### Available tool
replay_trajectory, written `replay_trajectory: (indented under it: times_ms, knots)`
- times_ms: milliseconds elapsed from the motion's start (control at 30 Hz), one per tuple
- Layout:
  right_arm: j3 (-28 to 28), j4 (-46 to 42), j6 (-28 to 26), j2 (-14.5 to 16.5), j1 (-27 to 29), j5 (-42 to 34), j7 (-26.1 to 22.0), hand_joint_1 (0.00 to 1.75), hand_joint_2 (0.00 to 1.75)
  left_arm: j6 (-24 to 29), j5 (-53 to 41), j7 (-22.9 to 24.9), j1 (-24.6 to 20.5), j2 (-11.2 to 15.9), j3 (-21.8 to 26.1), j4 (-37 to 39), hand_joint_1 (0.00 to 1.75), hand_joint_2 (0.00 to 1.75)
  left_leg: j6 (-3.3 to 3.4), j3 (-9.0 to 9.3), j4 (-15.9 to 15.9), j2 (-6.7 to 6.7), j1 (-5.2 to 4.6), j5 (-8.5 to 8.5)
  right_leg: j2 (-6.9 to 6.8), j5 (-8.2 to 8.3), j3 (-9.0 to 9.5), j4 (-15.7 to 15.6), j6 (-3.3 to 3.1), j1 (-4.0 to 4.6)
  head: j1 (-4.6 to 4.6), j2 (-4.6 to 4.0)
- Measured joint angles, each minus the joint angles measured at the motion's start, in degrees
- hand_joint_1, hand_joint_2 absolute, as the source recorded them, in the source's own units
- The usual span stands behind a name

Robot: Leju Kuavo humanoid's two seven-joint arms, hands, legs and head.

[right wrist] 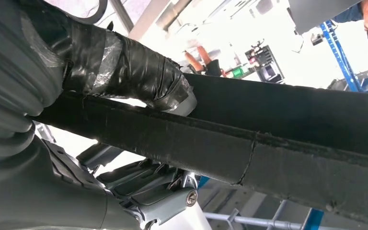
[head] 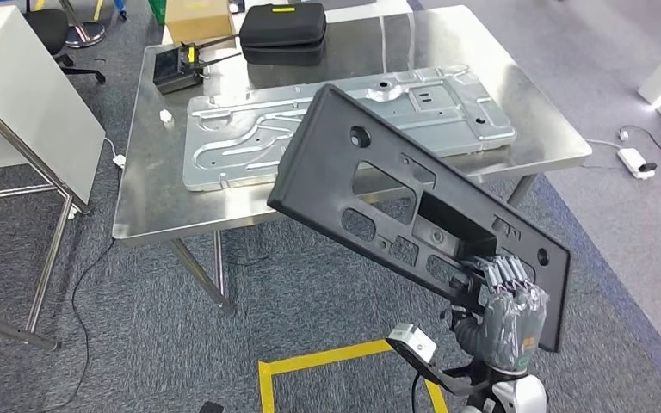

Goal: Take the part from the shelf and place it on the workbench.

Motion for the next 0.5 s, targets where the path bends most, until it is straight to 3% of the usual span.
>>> replay_trajectory:
  times_ms: [67,100,133,167,200,267,400,467,500]
  knots:
    - [-0.04,0.0,0.0,0.21,0.03,-0.88,-0.19,1.75,1.75,0.0,0.01,0.01,0.08,0.0,0.0,0.0,0.0,1.75,-0.31,-3.32,7.26,0.01,0.11,-3.08,-0.07,-0.03,-0.05,0.05,-0.22,0.08,-0.02,0.0]
    - [-0.07,0.01,0.0,0.31,0.05,-1.24,-0.24,1.75,1.75,0.0,0.02,0.01,0.15,0.0,0.0,0.0,0.0,1.75,-0.4,-4.09,8.9,0.02,0.13,-3.18,-0.07,-0.05,-0.03,0.09,-0.25,0.11,-0.03,0.0]
    - [-0.09,0.01,0.0,0.38,0.05,-1.52,-0.25,1.75,1.75,0.0,0.03,0.02,0.2,0.0,0.0,0.0,0.0,1.75,-0.41,-3.81,8.3,0.02,0.14,-2.14,-0.05,-0.08,0.02,0.13,-0.25,0.11,-0.03,0.0]
    - [-0.11,0.01,0.0,0.42,0.05,-1.69,-0.18,1.75,1.75,0.0,0.03,0.02,0.21,0.0,0.0,0.0,0.0,1.75,-0.33,-2.53,5.58,0.02,0.15,-0.25,0.0,-0.13,0.1,0.18,-0.21,0.11,-0.03,0.0]
    - [-0.11,0.01,0.0,0.45,0.03,-1.78,-0.05,1.75,1.75,0.0,0.03,0.03,0.19,0.01,0.0,0.0,0.0,1.75,-0.13,-0.62,1.5,0.01,0.15,1.85,0.04,-0.22,0.19,0.24,-0.11,0.11,-0.03,0.0]
    - [-0.11,0.02,0.0,0.45,-0.01,-1.57,0.17,1.75,1.75,0.0,0.03,0.05,0.08,0.02,-0.01,0.0,0.0,1.75,0.36,2.51,-5.16,-0.04,-0.04,4.17,0.1,-0.39,0.13,0.48,0.32,0.32,-0.02,0.0]
    - [-0.11,0.0,0.0,0.45,-0.02,-1.34,-0.14,1.75,1.75,0.0,0.02,0.11,0.12,0.03,-0.02,0.0,0.0,1.75,1.4,3.22,-7.22,-0.07,-0.1,4.64,0.07,-0.47,-0.07,0.65,1.47,0.4,0.01,0.0]
    - [-0.11,-0.02,0.0,0.45,-0.08,-1.72,-0.42,1.75,1.75,-0.01,0.02,0.09,0.08,0.01,-0.03,0.0,0.0,1.75,2.17,3.4,-7.77,0.03,0.17,5.0,0.0,-2.37,-1.14,3.23,1.95,0.3,0.04,0.0]
    - [-0.13,-0.01,0.0,0.45,-0.06,-1.93,-0.62,1.75,1.75,-0.04,0.01,0.04,0.05,0.01,-0.05,0.0,0.0,1.75,2.42,3.42,-7.86,0.09,0.18,5.06,-0.03,-4.11,-2.48,6.24,2.12,0.16,0.05,0.0]
